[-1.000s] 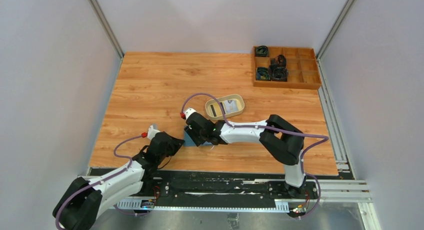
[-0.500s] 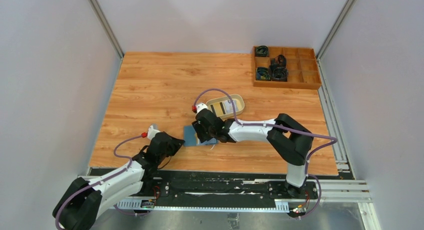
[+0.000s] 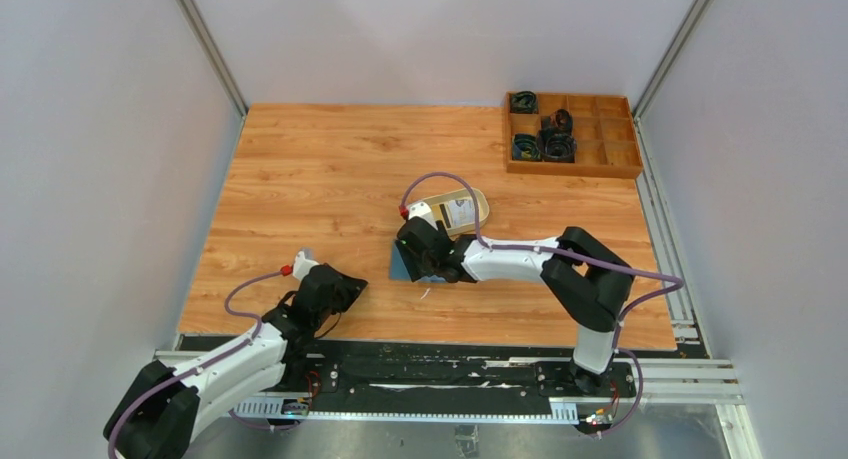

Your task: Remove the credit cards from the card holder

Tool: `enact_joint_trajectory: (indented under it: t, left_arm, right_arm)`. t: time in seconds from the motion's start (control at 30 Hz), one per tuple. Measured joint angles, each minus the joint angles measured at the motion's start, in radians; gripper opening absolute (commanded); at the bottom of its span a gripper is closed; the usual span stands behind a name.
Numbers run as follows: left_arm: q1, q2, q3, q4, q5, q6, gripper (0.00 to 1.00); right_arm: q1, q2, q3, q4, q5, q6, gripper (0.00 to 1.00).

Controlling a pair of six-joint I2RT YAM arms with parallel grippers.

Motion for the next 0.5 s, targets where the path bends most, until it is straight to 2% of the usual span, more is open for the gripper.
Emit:
enact_joint_trajectory:
  t: [0.27,0.5]
  left_arm:
    - [0.0,-0.001,0.0,-0.002,-0.003,0.003,0.0]
    - [0.0,0.054,0.014,0.051,0.028,0.087,0.0]
  right_arm:
    - [-0.001,-0.045,-0.046,-0.024,0.045,-0.002,0.7]
    - [-0.001,-0.056,-0.072,0.033,-0.07,-0.051,0.69]
